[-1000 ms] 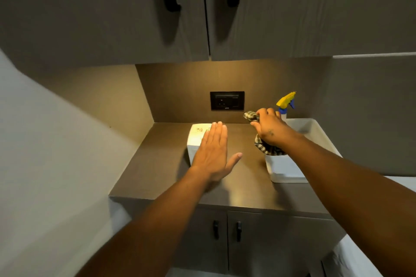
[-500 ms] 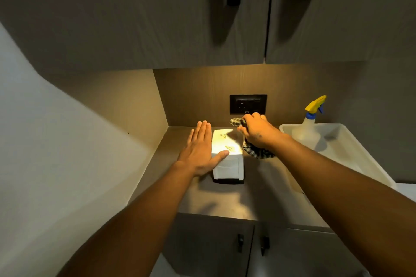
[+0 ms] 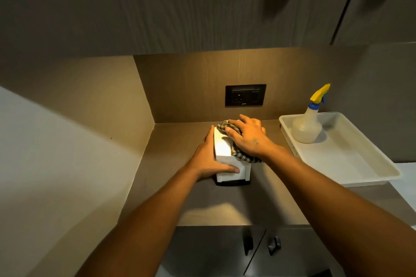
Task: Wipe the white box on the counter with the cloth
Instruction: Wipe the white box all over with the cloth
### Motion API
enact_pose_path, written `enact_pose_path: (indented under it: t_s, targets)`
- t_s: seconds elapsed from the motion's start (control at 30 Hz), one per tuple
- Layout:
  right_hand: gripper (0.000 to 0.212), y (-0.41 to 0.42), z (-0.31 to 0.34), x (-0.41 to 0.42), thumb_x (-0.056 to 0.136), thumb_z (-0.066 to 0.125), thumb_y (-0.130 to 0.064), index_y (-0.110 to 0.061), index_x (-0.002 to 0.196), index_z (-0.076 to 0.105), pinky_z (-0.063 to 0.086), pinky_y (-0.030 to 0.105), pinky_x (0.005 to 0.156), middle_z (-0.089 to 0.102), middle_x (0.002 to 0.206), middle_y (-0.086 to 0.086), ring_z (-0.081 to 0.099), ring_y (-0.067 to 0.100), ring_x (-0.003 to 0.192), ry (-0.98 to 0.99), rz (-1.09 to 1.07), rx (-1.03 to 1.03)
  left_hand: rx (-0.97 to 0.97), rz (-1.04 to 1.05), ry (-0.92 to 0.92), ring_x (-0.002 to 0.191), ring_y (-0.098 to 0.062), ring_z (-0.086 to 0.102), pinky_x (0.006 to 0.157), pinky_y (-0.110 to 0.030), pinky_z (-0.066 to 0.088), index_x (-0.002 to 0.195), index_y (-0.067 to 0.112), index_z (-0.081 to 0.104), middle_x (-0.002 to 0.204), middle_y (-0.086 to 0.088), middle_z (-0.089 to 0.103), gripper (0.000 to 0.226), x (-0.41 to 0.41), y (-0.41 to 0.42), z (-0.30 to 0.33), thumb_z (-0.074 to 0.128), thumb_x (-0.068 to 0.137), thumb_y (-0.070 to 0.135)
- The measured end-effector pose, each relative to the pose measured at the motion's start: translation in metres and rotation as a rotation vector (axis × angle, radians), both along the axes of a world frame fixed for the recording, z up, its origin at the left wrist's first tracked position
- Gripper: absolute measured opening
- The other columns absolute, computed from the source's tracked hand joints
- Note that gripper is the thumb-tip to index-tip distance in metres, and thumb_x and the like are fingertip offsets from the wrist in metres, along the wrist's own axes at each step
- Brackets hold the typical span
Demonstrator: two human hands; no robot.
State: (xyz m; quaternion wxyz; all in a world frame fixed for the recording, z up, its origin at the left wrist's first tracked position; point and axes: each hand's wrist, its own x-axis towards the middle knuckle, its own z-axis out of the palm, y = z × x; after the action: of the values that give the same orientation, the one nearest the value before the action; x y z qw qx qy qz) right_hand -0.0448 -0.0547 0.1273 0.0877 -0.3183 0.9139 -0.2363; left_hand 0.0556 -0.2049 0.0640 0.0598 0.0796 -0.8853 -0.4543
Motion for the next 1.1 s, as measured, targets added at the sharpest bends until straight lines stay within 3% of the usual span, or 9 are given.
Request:
enact_pose_path:
  t_s: [0.13,0.27,0.53,0.7,0.83,0.97,1.1]
  targets:
    - [0.055,-0.003,-0.002,-0.002,0.102,0.035,-0.050,-0.027,0.152,0.034,0.011,0.047,0.120,0.020,0.164,0.008,0.012,0.031,0.151,-0.058,0.022,-0.028,0.021,-0.036,0.026,0.146,-0.011,0.040,0.120,-0.044,0.041,0.162,0.041,0.013,0.163,0.011,0.036,0.148,0.000,-0.006,-0.019,0.103,0.046,0.059]
    - [0.051,-0.008,-0.002,-0.002,0.104,0.037,-0.041,-0.021,0.150,0.037,0.012,0.041,0.120,0.028,0.162,0.007,0.017,0.028,0.150,-0.016,0.040,-0.036,0.029,-0.020,0.015,0.147,-0.013,0.037,0.120,-0.048,0.040,0.162,0.036,0.015,0.162,0.009,0.034,0.149,-0.002,-0.009,-0.029,0.102,0.044,0.063]
    - [0.048,-0.004,-0.005,0.004,0.104,0.038,-0.037,-0.019,0.148,0.041,0.013,0.046,0.122,0.037,0.158,0.006,0.021,0.028,0.150,0.065,0.088,-0.018,-0.002,-0.112,0.022,0.150,-0.014,0.034,0.123,-0.041,0.035,0.164,0.030,0.010,0.165,0.006,0.030,0.154,-0.009,-0.016,-0.023,0.104,0.045,0.056]
    - [0.046,-0.003,-0.001,0.013,0.104,0.039,-0.036,-0.018,0.146,0.044,0.012,0.043,0.121,0.040,0.156,0.006,0.026,0.026,0.148,0.106,0.126,-0.025,0.007,-0.096,0.018,0.143,-0.013,0.041,0.119,-0.043,0.041,0.161,0.031,0.017,0.158,0.008,0.037,0.147,-0.011,-0.018,-0.029,0.102,0.044,0.061]
    - [0.047,0.013,-0.005,0.024,0.103,0.042,-0.035,-0.017,0.146,0.044,0.015,0.040,0.122,0.042,0.155,0.005,0.029,0.023,0.147,0.161,0.206,-0.005,0.008,-0.099,0.040,0.137,-0.013,0.047,0.115,-0.042,0.046,0.155,0.033,0.027,0.150,0.007,0.045,0.138,-0.012,-0.019,-0.029,0.104,0.043,0.057]
    - [0.043,0.003,0.004,0.010,0.104,0.041,-0.035,-0.018,0.143,0.049,0.020,0.041,0.118,0.044,0.153,0.008,0.033,0.027,0.145,0.124,0.115,0.006,-0.004,-0.111,0.069,0.142,-0.012,0.042,0.117,-0.036,0.041,0.158,0.032,0.024,0.157,0.007,0.040,0.141,-0.014,-0.017,-0.028,0.104,0.044,0.057]
    - [0.039,-0.026,0.011,0.004,0.104,0.040,-0.034,-0.015,0.131,0.058,0.034,0.044,0.107,0.059,0.134,0.010,0.050,0.027,0.122,0.140,0.136,0.068,-0.040,-0.124,0.078,0.140,-0.011,0.043,0.114,-0.033,0.043,0.159,0.028,0.022,0.155,0.007,0.040,0.143,-0.016,-0.018,-0.026,0.103,0.045,0.060]
